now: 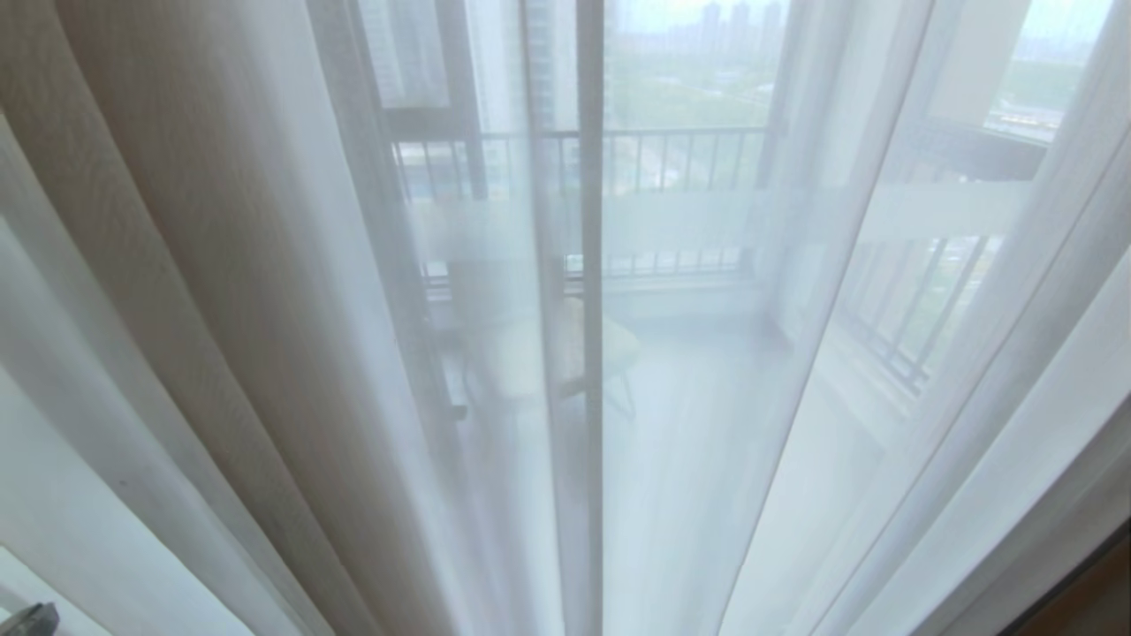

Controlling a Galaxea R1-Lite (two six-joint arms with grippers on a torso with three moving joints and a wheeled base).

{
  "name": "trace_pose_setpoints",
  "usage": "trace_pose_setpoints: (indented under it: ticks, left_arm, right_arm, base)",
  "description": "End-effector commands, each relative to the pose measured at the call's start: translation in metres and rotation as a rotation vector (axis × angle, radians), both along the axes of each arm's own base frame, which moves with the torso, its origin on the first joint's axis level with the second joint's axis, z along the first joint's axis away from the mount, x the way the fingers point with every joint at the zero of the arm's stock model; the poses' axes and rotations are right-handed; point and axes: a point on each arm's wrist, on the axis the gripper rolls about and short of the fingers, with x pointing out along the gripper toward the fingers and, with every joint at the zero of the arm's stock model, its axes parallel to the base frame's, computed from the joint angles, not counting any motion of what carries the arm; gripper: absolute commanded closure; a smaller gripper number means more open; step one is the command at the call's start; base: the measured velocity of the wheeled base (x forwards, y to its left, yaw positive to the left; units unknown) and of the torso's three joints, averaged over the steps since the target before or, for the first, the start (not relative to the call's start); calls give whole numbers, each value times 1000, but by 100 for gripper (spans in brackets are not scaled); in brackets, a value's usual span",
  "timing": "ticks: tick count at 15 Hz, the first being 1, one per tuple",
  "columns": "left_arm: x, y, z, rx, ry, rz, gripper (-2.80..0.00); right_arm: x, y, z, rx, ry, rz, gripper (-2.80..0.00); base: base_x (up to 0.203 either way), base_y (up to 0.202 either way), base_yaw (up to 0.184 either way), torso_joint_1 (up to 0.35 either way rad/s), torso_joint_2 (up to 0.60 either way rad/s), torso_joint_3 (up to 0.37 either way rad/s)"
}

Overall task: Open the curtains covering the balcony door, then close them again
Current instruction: Close the inner curtains on both sides

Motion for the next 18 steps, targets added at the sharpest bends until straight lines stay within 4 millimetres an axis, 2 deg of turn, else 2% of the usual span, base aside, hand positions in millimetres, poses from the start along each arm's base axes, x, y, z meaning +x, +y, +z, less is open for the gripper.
trace_pose_setpoints:
  ticks: [1, 5, 7, 13, 18]
  left_arm:
    - [2, 0, -9, 1, -1, 76, 0]
    - [2, 0, -8, 1, -33, 101, 0]
    - [4, 0, 7, 1, -54, 98, 0]
    - [20, 1, 82, 2, -133, 153, 0]
    - [56, 6, 141, 41, -146, 301, 0]
  right_arm:
    - [0, 0, 0, 0, 0, 0, 0]
    - [0, 0, 0, 0, 0, 0, 0]
    - [0, 0, 0, 0, 0, 0, 0]
    - [0, 0, 0, 0, 0, 0, 0]
    - [0, 0, 0, 0, 0, 0, 0]
  base:
    - [0, 0, 0, 0, 0, 0]
    - [0, 0, 0, 0, 0, 0]
    - [0, 0, 0, 0, 0, 0]
    - [0, 0, 0, 0, 0, 0]
    - [0, 0, 0, 0, 0, 0]
